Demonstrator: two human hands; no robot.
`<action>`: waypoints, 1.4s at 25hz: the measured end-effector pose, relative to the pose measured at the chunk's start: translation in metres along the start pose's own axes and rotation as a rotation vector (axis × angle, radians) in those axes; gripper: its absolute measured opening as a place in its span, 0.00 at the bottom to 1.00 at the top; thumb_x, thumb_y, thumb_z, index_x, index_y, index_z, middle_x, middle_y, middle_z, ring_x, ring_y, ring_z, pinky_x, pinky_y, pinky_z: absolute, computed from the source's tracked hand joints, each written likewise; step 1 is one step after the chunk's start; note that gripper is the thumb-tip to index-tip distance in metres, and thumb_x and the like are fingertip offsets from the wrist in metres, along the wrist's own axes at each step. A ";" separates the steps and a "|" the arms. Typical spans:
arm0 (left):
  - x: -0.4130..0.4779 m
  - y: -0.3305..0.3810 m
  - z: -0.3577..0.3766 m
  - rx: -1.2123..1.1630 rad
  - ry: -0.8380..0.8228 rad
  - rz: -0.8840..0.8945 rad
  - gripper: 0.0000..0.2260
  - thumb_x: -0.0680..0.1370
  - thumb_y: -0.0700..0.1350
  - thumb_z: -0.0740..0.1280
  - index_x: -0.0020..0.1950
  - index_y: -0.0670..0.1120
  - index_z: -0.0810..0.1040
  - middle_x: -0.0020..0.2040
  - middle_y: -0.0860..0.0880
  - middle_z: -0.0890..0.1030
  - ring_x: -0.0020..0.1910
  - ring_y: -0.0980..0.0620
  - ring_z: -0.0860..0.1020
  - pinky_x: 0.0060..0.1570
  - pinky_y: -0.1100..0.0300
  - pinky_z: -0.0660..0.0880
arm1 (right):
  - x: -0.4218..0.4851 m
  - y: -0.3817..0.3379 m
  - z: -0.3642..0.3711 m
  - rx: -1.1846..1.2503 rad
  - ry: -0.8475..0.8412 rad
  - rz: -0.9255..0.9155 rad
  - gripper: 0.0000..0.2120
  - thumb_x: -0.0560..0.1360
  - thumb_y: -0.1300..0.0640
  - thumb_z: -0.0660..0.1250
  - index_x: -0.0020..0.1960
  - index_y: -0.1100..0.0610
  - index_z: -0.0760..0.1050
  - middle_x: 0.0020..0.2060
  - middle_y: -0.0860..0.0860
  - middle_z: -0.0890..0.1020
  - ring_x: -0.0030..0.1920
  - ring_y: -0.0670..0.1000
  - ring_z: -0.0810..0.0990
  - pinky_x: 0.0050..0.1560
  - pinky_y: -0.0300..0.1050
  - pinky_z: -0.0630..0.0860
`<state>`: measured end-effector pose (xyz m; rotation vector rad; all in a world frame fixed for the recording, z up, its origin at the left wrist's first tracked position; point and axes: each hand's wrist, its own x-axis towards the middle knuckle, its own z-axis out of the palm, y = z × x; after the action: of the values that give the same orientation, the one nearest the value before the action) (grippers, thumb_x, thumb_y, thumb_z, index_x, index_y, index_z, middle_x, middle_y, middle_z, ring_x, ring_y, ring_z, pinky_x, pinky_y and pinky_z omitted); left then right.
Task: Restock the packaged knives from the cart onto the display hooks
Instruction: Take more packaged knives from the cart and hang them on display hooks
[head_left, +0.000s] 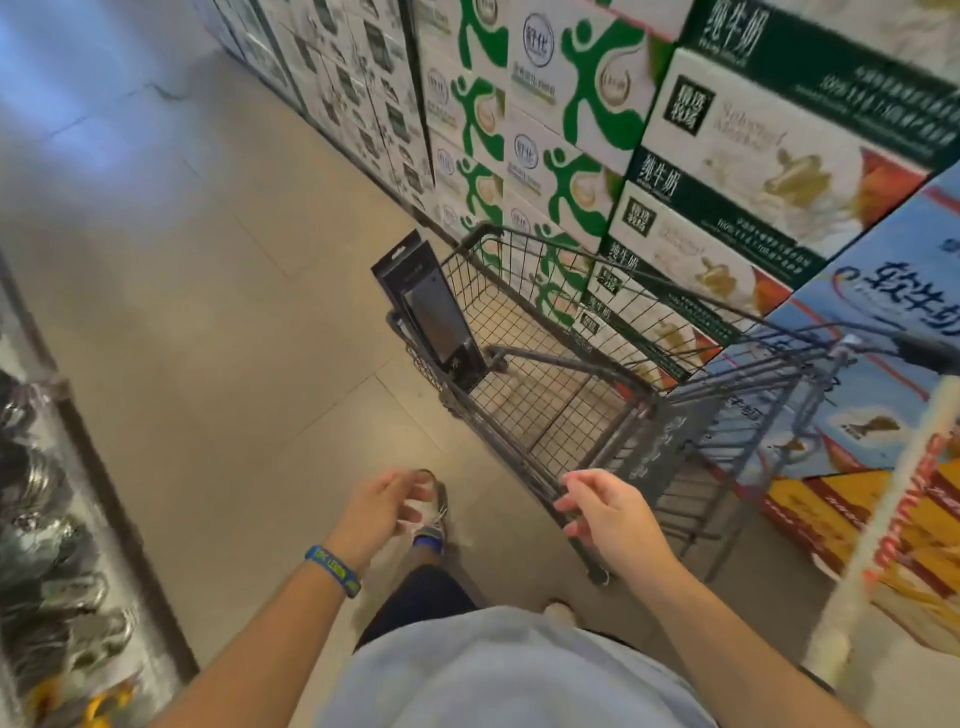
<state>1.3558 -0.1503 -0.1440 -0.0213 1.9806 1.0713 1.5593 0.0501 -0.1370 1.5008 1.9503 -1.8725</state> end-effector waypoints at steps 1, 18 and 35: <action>0.024 0.013 -0.008 0.018 -0.018 0.018 0.12 0.82 0.48 0.60 0.48 0.50 0.83 0.42 0.51 0.86 0.30 0.58 0.79 0.30 0.64 0.71 | 0.016 -0.010 0.009 0.003 0.023 0.012 0.06 0.84 0.49 0.63 0.54 0.44 0.80 0.43 0.45 0.87 0.36 0.47 0.84 0.35 0.38 0.76; 0.343 0.199 -0.083 0.452 -0.101 0.185 0.17 0.74 0.55 0.74 0.57 0.48 0.79 0.50 0.48 0.82 0.49 0.46 0.81 0.52 0.52 0.79 | 0.204 -0.150 0.123 -0.527 0.030 0.159 0.12 0.83 0.49 0.59 0.62 0.47 0.77 0.49 0.45 0.83 0.45 0.47 0.81 0.41 0.45 0.74; 0.255 0.355 -0.076 0.328 -0.300 0.626 0.18 0.77 0.48 0.72 0.38 0.32 0.82 0.29 0.41 0.74 0.24 0.53 0.68 0.26 0.61 0.65 | 0.273 -0.211 0.058 -0.137 0.071 0.097 0.62 0.54 0.32 0.83 0.80 0.41 0.56 0.76 0.46 0.69 0.76 0.54 0.67 0.72 0.58 0.67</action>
<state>1.0078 0.1118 -0.0610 0.9331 1.8963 1.0282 1.2473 0.2063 -0.1656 1.6097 1.9518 -1.6336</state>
